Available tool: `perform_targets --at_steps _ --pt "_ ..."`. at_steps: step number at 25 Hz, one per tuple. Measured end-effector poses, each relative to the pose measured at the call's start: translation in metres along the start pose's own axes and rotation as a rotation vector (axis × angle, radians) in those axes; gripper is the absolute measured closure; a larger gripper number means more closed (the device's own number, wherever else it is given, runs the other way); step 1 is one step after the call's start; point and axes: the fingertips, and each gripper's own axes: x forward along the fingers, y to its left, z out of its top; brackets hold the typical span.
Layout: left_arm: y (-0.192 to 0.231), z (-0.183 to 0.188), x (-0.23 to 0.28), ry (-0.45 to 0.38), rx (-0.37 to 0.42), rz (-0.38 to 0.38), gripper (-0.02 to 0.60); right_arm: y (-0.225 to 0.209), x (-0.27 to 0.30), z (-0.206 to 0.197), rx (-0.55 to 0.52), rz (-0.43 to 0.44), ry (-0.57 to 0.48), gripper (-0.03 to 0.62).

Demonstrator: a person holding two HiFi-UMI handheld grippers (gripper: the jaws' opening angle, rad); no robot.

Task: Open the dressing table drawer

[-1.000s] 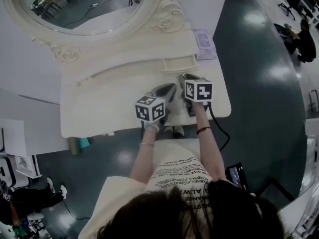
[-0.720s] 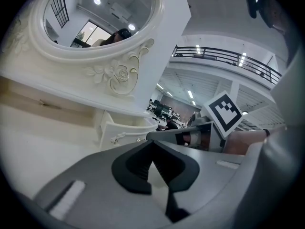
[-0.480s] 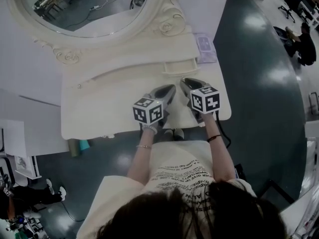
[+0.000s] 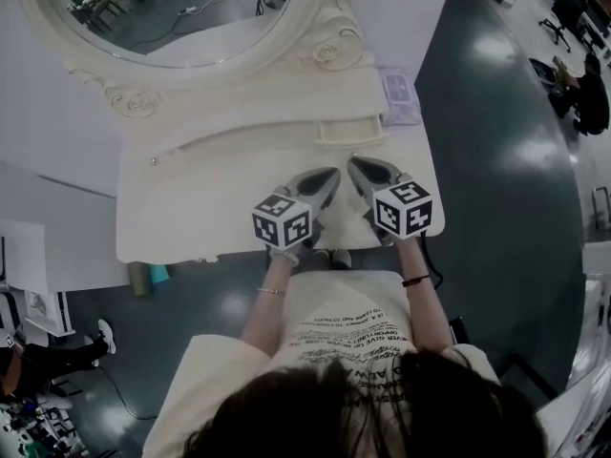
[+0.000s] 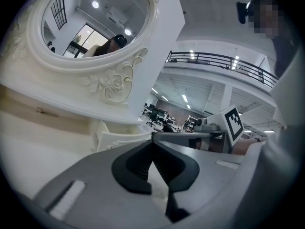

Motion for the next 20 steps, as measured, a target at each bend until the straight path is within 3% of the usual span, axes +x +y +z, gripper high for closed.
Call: perform_targets --at_steps 20 --pt "-0.016 0.019 -0.004 -0.070 0.045 -0.043 0.583 0.015 -0.009 0.022 -0.021 0.109 -0.130 0.591"
